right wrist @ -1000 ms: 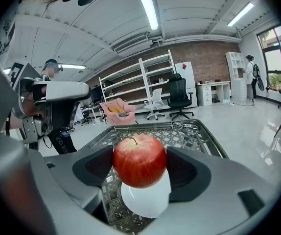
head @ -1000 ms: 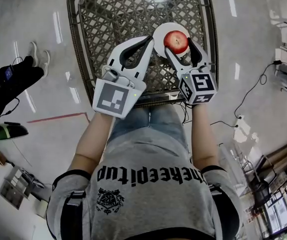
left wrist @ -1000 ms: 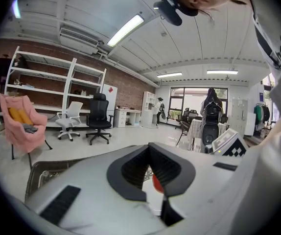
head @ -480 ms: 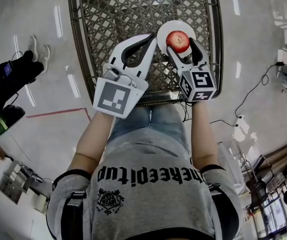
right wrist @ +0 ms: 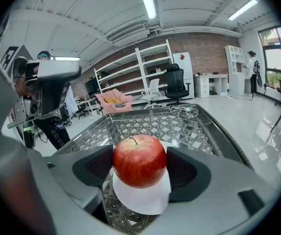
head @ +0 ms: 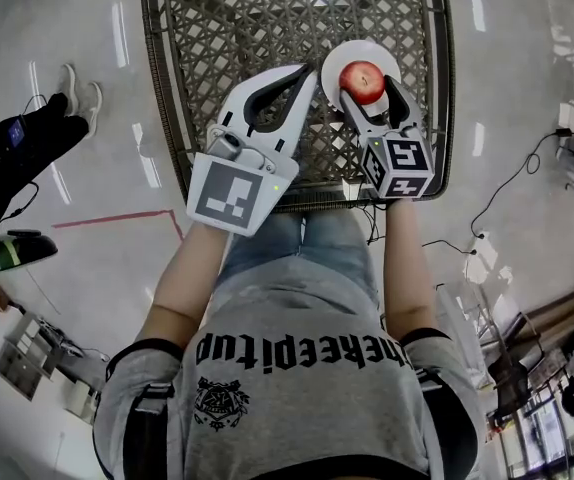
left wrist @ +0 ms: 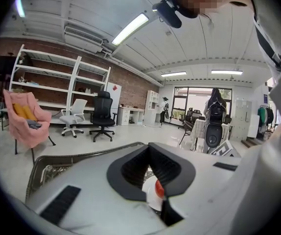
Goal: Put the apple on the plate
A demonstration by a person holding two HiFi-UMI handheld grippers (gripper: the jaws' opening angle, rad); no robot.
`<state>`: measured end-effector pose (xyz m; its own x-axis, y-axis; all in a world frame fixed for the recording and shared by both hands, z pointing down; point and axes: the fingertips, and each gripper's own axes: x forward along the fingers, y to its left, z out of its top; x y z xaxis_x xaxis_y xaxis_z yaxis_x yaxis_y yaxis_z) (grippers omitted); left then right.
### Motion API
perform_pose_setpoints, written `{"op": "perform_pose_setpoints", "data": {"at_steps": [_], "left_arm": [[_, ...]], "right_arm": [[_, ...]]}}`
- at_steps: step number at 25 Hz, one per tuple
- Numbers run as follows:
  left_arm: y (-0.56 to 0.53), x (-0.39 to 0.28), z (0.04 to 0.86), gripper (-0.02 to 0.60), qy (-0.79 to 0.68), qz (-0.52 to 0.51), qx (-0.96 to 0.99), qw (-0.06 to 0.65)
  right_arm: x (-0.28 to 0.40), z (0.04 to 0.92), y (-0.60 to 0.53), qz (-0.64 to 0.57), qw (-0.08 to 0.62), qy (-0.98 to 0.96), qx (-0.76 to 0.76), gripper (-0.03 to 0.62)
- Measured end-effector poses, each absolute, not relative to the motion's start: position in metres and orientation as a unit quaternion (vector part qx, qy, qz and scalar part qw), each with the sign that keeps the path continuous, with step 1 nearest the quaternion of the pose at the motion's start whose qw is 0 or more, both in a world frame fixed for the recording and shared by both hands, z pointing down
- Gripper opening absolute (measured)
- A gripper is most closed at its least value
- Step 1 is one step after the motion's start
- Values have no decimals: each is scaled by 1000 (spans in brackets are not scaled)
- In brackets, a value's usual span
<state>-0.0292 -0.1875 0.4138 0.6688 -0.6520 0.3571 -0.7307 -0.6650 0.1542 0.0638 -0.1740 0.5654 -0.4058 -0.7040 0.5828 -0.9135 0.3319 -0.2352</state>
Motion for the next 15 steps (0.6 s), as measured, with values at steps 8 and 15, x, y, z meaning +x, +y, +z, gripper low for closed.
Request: {"op": "perform_pose_setpoints", "data": {"at_steps": [8, 15], "left_arm": [[-188, -35, 418, 31, -390, 138, 898, 148], [-188, -39, 419, 30, -394, 137, 896, 149]], "right_arm": [[63, 575, -175, 274, 205, -790, 510, 359], [62, 577, -176, 269, 209, -790, 509, 360]]}}
